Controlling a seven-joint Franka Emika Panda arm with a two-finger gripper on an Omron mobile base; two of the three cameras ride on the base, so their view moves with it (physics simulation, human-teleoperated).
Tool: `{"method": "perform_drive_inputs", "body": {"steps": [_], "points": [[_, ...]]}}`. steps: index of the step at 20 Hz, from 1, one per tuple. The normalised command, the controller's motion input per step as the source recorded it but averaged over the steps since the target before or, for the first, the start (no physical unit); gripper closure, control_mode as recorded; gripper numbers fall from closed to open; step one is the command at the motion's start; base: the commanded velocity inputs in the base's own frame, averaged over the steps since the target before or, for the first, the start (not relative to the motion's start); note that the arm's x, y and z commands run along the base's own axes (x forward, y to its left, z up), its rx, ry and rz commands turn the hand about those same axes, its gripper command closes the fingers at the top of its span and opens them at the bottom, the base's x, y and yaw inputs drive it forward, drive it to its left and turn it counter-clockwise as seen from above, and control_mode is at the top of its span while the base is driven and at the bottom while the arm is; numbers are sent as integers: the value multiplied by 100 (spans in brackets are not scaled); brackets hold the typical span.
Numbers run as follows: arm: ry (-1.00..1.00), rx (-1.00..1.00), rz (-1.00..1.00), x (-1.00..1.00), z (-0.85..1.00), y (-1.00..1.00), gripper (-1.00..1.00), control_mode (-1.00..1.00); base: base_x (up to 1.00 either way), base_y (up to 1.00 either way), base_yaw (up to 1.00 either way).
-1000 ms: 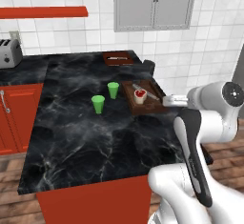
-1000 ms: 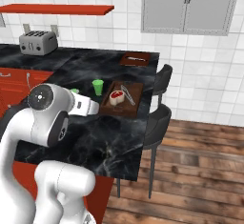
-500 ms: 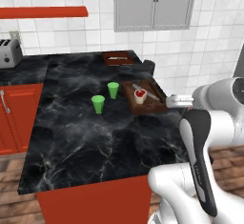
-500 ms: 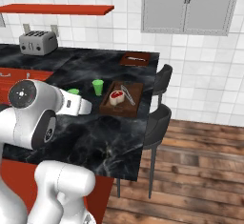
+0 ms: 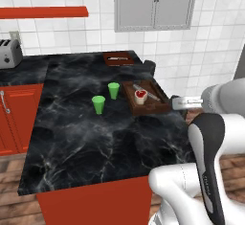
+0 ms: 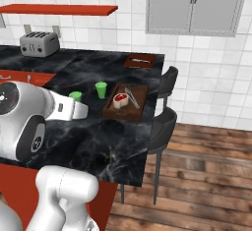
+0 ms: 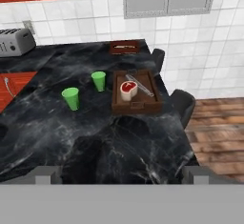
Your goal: Gather the onion and potato from the fridge and place them on a tray on the dining counter. Then gather the steak and fish from the fridge and place them on the other tray.
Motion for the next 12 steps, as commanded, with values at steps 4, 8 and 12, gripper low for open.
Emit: {"method": "perform_drive_inputs", "body": {"steps": [4,8,12], "points": [[-8,-1,0,-27,0,6,-100,-100,0,0,0],[0,0,0,0,0,0,-100,100,-24,7,1],[0,0,0,0,0,0,-100,100,-58,26,5]]}}
